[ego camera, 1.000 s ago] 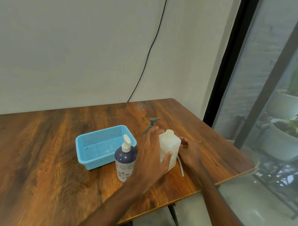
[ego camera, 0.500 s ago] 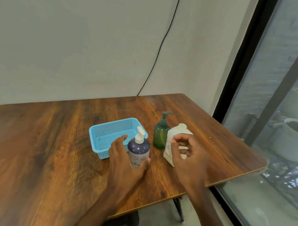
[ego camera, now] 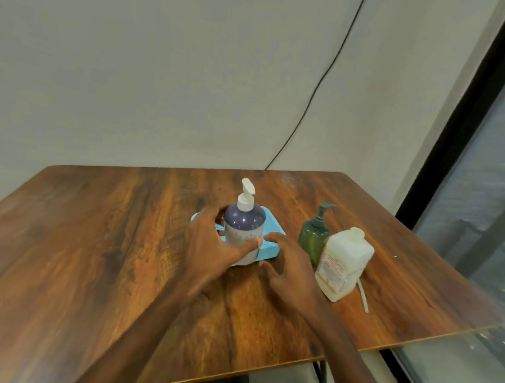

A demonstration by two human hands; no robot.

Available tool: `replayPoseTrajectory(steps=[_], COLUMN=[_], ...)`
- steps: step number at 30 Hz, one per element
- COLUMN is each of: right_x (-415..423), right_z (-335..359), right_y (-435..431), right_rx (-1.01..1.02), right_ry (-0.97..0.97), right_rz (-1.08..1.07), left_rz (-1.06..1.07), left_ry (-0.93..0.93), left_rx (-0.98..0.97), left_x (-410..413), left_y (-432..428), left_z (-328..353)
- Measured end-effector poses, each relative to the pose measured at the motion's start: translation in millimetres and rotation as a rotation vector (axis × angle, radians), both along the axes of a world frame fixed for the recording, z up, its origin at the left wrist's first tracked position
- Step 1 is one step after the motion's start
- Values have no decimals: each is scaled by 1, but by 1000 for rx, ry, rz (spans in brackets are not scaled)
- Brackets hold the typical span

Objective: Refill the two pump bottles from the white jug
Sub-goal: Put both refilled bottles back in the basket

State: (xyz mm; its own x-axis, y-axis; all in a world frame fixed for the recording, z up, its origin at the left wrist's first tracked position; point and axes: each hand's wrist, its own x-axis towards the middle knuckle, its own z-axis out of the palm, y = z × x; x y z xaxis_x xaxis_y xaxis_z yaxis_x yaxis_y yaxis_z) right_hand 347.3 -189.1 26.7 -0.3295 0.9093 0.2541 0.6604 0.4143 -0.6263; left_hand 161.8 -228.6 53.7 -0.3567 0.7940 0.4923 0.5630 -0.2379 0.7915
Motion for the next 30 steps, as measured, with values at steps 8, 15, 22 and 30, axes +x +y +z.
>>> replayPoseTrajectory(steps=[8, 15, 22, 30], right_x=[-31, -40, -45, -52], right_z=[-15, -18, -21, -15], right_y=[24, 26, 24, 16], right_rx=[190, 195, 157, 120], right_ry=[-189, -214, -192, -164], right_rz=[-9, -60, -109, -152], left_rz=[109, 227, 347, 351], left_ry=[37, 17, 181, 208], left_rx=[-71, -155, -164, -213], left_x=[-50, -51, -58, -61], left_y=[41, 82, 89, 91], left_z=[-2, -34, -53, -47])
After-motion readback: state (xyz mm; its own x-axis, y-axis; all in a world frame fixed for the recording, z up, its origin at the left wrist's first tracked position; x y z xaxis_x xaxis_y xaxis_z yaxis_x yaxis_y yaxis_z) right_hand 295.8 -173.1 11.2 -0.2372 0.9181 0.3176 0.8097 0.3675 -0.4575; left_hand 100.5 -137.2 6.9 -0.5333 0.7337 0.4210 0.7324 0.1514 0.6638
